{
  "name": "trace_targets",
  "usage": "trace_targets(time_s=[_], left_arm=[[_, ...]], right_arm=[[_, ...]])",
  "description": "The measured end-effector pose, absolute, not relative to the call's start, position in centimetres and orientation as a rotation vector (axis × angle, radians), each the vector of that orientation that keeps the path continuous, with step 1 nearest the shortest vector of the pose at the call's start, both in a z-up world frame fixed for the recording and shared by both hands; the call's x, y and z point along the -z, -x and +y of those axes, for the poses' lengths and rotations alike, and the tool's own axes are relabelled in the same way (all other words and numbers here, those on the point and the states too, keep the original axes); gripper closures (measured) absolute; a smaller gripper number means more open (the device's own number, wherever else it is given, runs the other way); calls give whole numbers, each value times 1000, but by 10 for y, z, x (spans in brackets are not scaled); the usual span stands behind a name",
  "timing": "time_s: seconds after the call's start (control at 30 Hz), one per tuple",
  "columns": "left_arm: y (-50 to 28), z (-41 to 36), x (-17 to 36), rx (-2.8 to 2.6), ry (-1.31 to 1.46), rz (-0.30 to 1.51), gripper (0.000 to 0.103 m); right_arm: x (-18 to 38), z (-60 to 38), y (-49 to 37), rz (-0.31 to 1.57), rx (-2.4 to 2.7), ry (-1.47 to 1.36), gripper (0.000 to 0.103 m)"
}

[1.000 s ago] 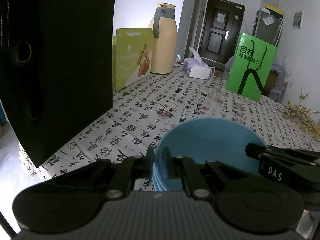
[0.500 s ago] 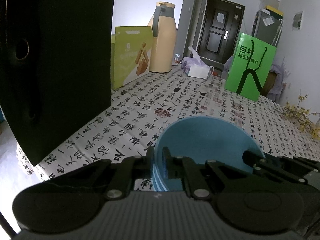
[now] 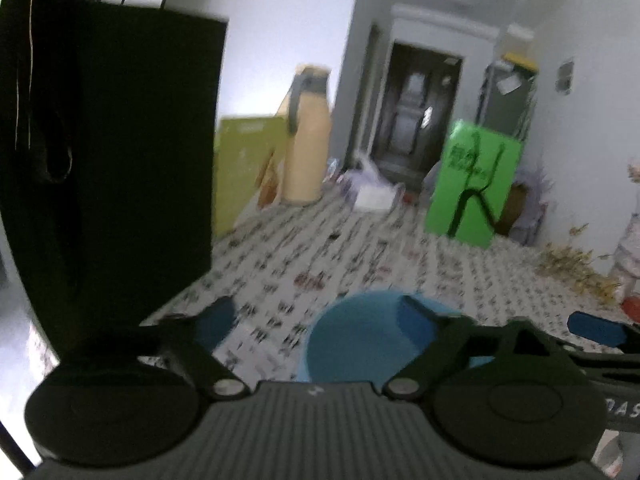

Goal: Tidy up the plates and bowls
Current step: 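Open both grippers to release the rim of the nested bowl, then raise both open grippers up away from the stack of bowls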

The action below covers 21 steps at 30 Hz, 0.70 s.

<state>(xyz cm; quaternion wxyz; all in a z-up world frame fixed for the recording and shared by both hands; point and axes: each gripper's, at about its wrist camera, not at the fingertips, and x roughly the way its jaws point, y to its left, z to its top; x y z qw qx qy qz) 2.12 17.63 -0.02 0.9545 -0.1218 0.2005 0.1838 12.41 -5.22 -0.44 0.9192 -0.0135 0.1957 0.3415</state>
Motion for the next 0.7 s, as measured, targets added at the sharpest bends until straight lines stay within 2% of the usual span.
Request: trace_targets(time_s=[0.23,0.7], left_arm=[[-1,166,-2,-333,213,316,0],[22,152,14,-280,185,323,0]], right_arm=[[8,-82,-118,390,-692,-9,0],[35,-110,-87,411,-628,20,0]])
